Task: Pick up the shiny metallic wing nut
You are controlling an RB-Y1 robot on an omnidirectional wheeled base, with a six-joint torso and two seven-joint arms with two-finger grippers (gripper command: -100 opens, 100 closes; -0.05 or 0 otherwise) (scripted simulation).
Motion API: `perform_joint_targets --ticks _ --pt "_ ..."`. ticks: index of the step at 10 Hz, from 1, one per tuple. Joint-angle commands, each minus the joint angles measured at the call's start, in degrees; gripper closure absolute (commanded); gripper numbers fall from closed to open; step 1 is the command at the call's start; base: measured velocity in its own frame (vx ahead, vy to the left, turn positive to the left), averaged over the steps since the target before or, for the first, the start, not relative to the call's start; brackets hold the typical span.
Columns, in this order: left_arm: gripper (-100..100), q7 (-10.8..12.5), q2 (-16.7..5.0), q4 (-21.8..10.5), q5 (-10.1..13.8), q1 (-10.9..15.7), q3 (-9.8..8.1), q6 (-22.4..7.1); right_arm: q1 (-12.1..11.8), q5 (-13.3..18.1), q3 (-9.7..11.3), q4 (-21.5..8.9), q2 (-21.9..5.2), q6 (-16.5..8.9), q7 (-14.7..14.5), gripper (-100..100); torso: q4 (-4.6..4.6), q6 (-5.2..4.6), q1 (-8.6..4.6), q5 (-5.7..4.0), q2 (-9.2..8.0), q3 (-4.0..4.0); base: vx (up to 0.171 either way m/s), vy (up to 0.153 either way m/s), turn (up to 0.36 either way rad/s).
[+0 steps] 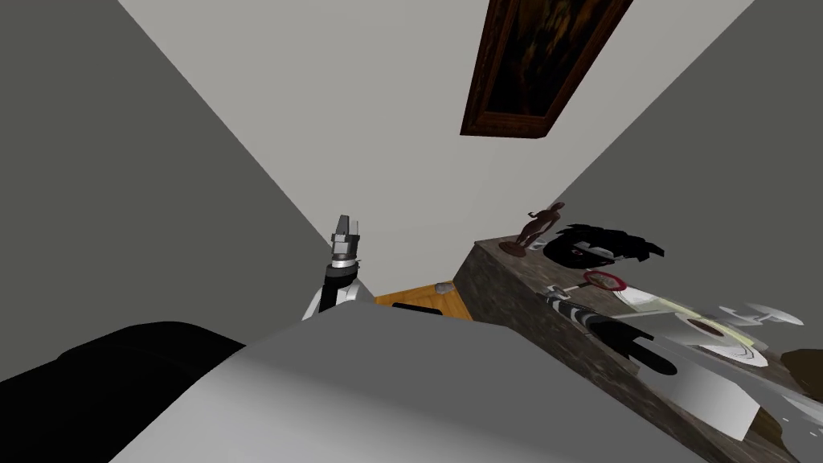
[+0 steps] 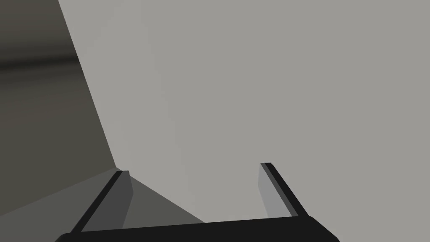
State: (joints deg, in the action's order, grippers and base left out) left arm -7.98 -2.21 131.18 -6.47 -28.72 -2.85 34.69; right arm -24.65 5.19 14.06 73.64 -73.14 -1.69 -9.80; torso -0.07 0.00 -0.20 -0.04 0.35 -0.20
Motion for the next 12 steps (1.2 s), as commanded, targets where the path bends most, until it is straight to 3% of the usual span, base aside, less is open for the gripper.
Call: perform_joint_targets --ticks 1,2,3,5,6,10,11,12 --pt "0 0.0 0.0 0.0 0.0 0.0 0.0 0.0 0.0 0.0 0.0 0.0 0.0 0.0 0.0 -100 0.0 0.0 0.0 0.0 0.0 0.0 0.046 -0.025 0.018" --pt "0 0.0 0.0 0.0 0.0 0.0 0.0 0.0 0.1 0.1 0.1 -0.2 -0.1 -0.2 -0.1 0 0.02 -0.02 0.07 0.0 -0.14 0.07 0.008 -0.005 0.0" --pt "0 0.0 0.0 0.0 0.0 0.0 0.0 0.0 0.8 0.8 0.0 -1.6 1.7 -0.1 -0.6 -100 0.06 -0.03 0.15 0.02 -0.28 0.15 0.028 -0.029 0.058" --pt "0 0.0 0.0 0.0 0.0 0.0 0.0 0.0 1.1 0.9 0.0 -2.1 2.0 0.1 -0.7 -100 0.05 0.0 0.0 -0.01 -0.23 0.13 0.029 -0.04 0.065" --pt "0 0.0 0.0 0.0 0.0 0.0 0.0 0.0 1.1 1.0 0.0 -2.2 2.1 0.1 -0.8 100 0.06 -0.03 0.07 0.0 -0.29 0.16 0.004 -0.009 -0.015" --pt "0 0.0 0.0 0.0 0.0 0.0 0.01 0.0 1.1 1.0 -0.3 -2.4 1.8 -0.1 -0.8 100 -0.05 0.22 0.16 -0.34 -0.16 0.04 0.0 -0.004 -0.006" --pt "0 0.0 0.0 0.0 0.0 0.0 0.0 0.0 1.1 1.0 -0.3 -2.4 1.8 -0.1 -0.8 0 -0.06 0.22 0.15 -0.34 -0.13 0.02 0.0 0.0 0.0" --pt "0 0.0 0.0 0.0 0.0 0.0 0.0 0.0 0.7 2.0 0.1 -0.4 -0.2 0.3 -0.6 -100 -0.06 0.21 0.14 -0.34 -0.12 0.01 -0.05 0.034 -0.146"
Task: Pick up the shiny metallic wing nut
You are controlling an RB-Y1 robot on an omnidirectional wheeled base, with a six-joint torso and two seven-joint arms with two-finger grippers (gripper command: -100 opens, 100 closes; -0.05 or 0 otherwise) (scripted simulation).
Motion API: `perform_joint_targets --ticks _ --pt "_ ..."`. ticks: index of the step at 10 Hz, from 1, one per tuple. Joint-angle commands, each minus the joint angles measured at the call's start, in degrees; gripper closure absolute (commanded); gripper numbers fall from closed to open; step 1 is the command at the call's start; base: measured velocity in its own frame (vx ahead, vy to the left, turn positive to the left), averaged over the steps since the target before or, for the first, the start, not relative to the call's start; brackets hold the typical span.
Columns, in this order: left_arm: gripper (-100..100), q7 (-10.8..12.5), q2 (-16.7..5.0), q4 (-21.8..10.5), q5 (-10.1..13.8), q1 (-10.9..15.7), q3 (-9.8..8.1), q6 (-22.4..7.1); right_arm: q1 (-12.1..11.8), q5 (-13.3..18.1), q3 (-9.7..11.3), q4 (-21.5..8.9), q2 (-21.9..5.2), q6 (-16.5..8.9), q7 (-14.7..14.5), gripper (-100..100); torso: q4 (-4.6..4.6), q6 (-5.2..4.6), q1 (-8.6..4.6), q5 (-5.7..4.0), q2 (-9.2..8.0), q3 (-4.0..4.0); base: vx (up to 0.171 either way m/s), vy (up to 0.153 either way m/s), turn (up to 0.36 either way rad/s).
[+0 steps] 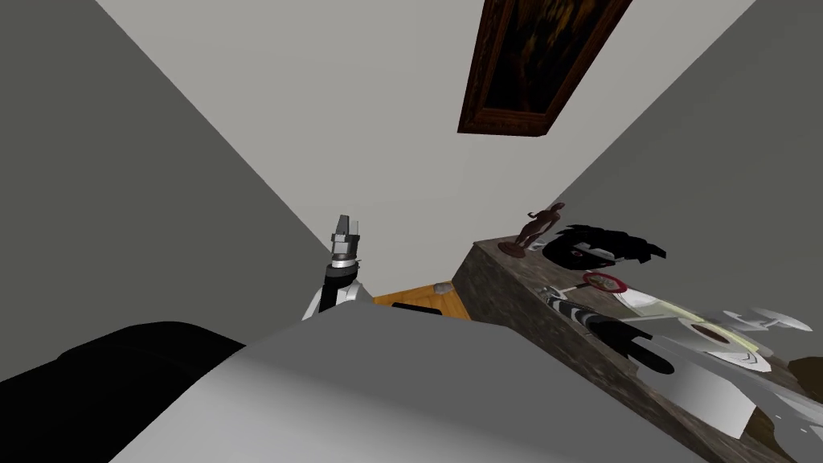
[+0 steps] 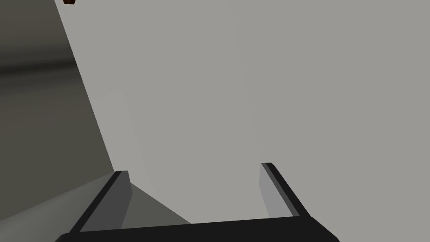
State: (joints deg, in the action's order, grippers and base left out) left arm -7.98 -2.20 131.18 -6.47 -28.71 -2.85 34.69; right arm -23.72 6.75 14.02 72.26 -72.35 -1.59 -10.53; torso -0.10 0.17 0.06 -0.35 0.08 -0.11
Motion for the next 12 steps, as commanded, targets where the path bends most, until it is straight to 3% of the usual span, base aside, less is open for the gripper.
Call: perform_joint_targets --ticks 1,6,12 --pt "0 0.0 0.0 0.0 0.0 0.0 0.0 0.0 -0.4 0.9 0.3 1.7 -1.8 0.4 0.1 -100 0.0 0.0 0.0 0.0 0.0 0.0 -0.066 0.043 -0.121" --pt "0 0.0 0.0 0.0 0.0 0.0 0.0 0.0 -1.9 3.6 1.6 7.3 -8.2 1.1 -0.7 -100 -0.01 0.03 -0.21 -0.04 0.06 -0.03 -0.03 -0.008 -0.042" --pt "0 0.0 0.0 0.0 0.0 0.0 0.0 0.0 -5.3 8.1 3.6 16.4 -18.9 0.9 -3.9 -100 -0.01 0.04 -0.3 -0.06 0.08 -0.04 -0.027 -0.038 0.001"
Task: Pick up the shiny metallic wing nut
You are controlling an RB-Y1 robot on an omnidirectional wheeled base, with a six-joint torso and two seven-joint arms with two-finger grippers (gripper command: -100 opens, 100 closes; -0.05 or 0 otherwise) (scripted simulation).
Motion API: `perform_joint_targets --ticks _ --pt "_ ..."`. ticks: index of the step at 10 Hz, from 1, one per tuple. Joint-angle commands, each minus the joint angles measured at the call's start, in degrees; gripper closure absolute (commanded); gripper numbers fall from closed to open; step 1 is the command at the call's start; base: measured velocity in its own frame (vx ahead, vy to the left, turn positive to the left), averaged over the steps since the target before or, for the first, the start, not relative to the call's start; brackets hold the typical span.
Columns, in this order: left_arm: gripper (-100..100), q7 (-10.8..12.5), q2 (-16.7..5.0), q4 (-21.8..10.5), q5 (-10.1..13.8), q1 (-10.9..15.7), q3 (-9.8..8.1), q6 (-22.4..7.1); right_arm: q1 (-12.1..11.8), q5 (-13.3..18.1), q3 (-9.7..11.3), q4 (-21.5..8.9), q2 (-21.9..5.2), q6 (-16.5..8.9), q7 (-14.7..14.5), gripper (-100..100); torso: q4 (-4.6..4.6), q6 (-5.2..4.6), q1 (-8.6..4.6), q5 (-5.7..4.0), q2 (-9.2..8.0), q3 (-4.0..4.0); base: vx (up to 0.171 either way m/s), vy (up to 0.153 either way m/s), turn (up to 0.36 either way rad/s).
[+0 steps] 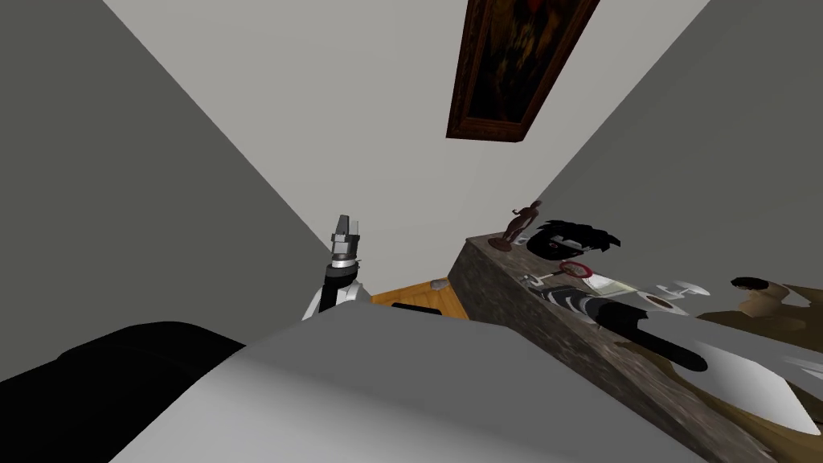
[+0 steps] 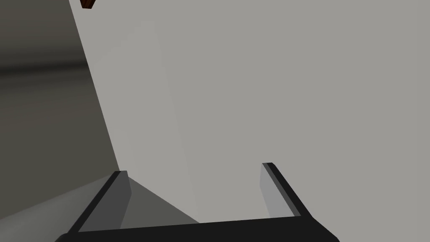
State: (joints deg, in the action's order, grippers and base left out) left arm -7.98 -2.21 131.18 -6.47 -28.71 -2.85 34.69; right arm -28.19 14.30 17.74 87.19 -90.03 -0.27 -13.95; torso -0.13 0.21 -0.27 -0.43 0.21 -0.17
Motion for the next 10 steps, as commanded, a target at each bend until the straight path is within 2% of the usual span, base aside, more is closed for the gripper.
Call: perform_joint_targets --ticks 1,3,4,6,7,9,10 --pt "0 0.0 0.0 0.0 0.0 0.0 0.0 0.0 -0.9 0.5 -0.2 1.6 -2.1 -0.4 -0.5 -100 0.0 0.0 0.0 0.0 0.0 0.0 -0.001 -0.039 0.017" --pt "0 0.0 0.0 0.0 0.0 0.0 0.0 0.0 -2.2 2.2 0.5 5.0 -5.8 -0.9 -2.1 -100 -0.01 0.0 0.04 0.01 0.06 -0.03 0.003 -0.048 0.038" --pt "0 0.0 0.0 0.0 0.0 0.0 0.0 0.0 -2.2 2.2 0.5 5.0 -6.6 -0.9 -2.1 -100 -0.02 0.01 -0.01 0.0 0.06 -0.04 0.0 -0.044 0.03" --pt "0 0.0 0.0 0.0 0.0 0.0 0.0 0.0 -3.7 3.9 1.0 8.3 -10.6 -1.6 -3.9 -100 -0.02 0.0 0.04 0.01 0.07 -0.04 0.01 -0.054 0.047" --pt "0 0.0 0.0 0.0 0.0 0.0 0.0 0.0 -3.7 3.9 1.0 8.3 -11.2 -1.6 -3.9 -100 -0.02 0.0 -0.05 -0.01 0.1 -0.06 0.011 -0.061 0.034" --pt "0 0.0 0.0 0.0 0.0 0.0 0.0 0.0 -5.3 5.5 1.6 11.5 -15.0 -2.4 -5.9 -100 -0.03 0.0 -0.06 -0.02 0.1 -0.06 0.007 -0.078 0.063" --pt "0 0.0 0.0 0.0 0.0 0.0 0.0 0.0 -5.3 5.5 1.6 11.5 -15.8 -2.4 -5.9 -100 -0.03 0.01 -0.14 -0.04 0.09 -0.06 0.002 -0.072 0.031"
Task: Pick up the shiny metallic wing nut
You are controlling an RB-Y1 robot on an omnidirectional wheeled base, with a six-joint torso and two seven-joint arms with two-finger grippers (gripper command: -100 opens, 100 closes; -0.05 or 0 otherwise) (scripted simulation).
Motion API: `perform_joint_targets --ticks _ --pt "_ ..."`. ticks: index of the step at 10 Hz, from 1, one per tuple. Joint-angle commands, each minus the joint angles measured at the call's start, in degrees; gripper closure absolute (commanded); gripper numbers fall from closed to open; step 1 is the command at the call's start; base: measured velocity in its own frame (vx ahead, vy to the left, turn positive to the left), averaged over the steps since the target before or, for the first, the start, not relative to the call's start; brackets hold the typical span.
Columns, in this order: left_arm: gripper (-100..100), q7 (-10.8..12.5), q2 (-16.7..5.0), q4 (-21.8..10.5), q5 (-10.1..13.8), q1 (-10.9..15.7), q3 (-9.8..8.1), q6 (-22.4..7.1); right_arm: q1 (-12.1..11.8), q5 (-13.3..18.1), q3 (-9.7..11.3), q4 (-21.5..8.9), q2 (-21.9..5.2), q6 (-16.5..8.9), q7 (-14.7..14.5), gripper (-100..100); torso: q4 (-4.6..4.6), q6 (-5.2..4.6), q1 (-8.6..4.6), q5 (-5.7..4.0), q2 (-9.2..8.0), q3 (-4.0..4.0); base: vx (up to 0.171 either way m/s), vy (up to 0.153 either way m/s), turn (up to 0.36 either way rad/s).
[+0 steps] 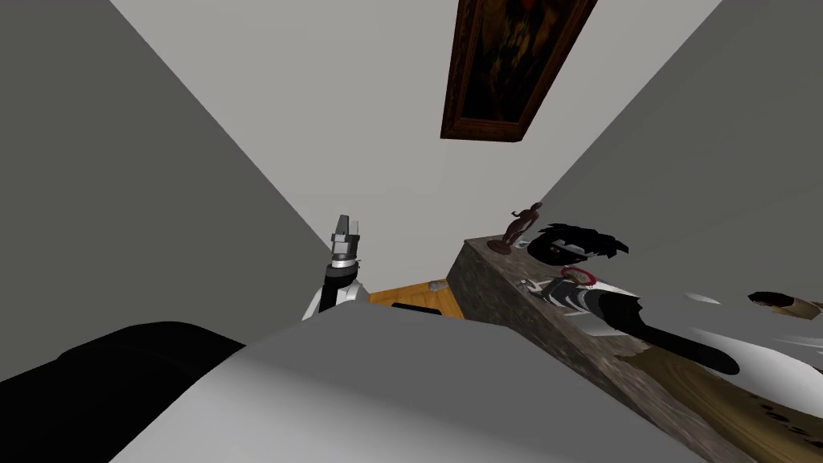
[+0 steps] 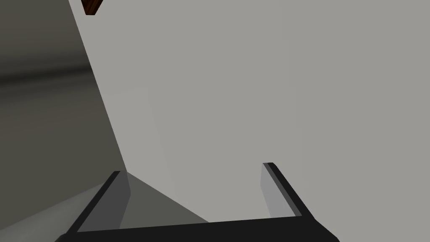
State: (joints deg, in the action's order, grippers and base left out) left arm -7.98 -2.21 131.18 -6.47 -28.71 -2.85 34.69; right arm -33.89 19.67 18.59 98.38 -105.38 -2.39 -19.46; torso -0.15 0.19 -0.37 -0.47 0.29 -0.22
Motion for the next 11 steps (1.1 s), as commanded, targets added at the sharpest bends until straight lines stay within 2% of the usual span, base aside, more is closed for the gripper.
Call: perform_joint_targets --ticks 1,2,3,4,5,7,8,9,10,11 --pt "0 0.0 0.0 0.0 0.0 0.0 0.0 0.0 -0.4 1.0 1.0 1.9 -2.7 -0.7 -1.3 -100 0.0 0.0 0.0 0.0 0.0 0.0 0.008 -0.073 0.03" --pt "0 0.0 0.0 0.0 0.0 0.0 0.0 0.0 -1.2 1.8 1.2 3.4 -4.3 -1.2 -2.4 -100 0.0 0.01 0.0 0.01 0.01 -0.01 0.021 -0.115 0.075" --pt "0 0.0 0.0 0.0 0.0 0.0 0.0 0.0 -1.2 1.8 1.2 3.4 -4.9 -1.2 -2.4 -100 -0.01 0.02 -0.12 -0.02 0.05 -0.03 0.007 -0.079 0.044" --pt "0 0.0 0.0 0.0 0.0 0.0 0.0 0.0 -0.3 1.8 1.7 3.4 -4.9 -1.2 -2.4 -100 -0.01 0.0 -0.04 -0.02 0.03 -0.02 -0.002 -0.021 -0.004" --pt "0 0.0 0.0 0.0 0.0 0.0 0.0 0.0 -1.2 1.8 1.2 3.4 -4.9 -1.2 -2.4 -100 0.0 -0.01 0.14 0.02 -0.01 0.01 -0.003 0.006 -0.01" --pt "0 0.0 0.0 0.0 0.0 0.0 0.0 0.0 -2.8 3.3 1.7 6.2 -8.9 -2.2 -4.4 -100 0.0 0.02 0.18 0.06 -0.02 0.01 0.003 -0.072 0.076" --pt "0 0.0 0.0 0.0 0.0 0.0 0.0 0.0 -2.8 3.3 1.7 6.2 -9.0 -2.2 -4.4 -100 0.0 0.02 -0.05 0.01 0.01 -0.01 0.011 -0.091 0.047" --pt "0 0.0 0.0 0.0 0.0 0.0 0.0 0.0 -3.7 3.9 2.0 7.6 -10.8 -2.6 -5.4 -100 -0.01 -0.01 -0.06 -0.03 0.02 -0.01 0.01 -0.07 0.048" --pt "0 0.0 0.0 0.0 0.0 0.0 0.0 0.0 -3.7 3.9 2.0 7.6 -10.8 -2.6 -5.4 -100 -0.01 0.01 0.0 0.0 0.03 -0.02 0.006 -0.051 0.037" --pt "0 0.0 0.0 0.0 0.0 0.0 0.0 0.0 -4.5 4.6 2.3 8.9 -12.6 -3.0 -6.4 -100 0.0 0.0 0.07 0.0 0.02 -0.01 0.016 -0.054 0.071"
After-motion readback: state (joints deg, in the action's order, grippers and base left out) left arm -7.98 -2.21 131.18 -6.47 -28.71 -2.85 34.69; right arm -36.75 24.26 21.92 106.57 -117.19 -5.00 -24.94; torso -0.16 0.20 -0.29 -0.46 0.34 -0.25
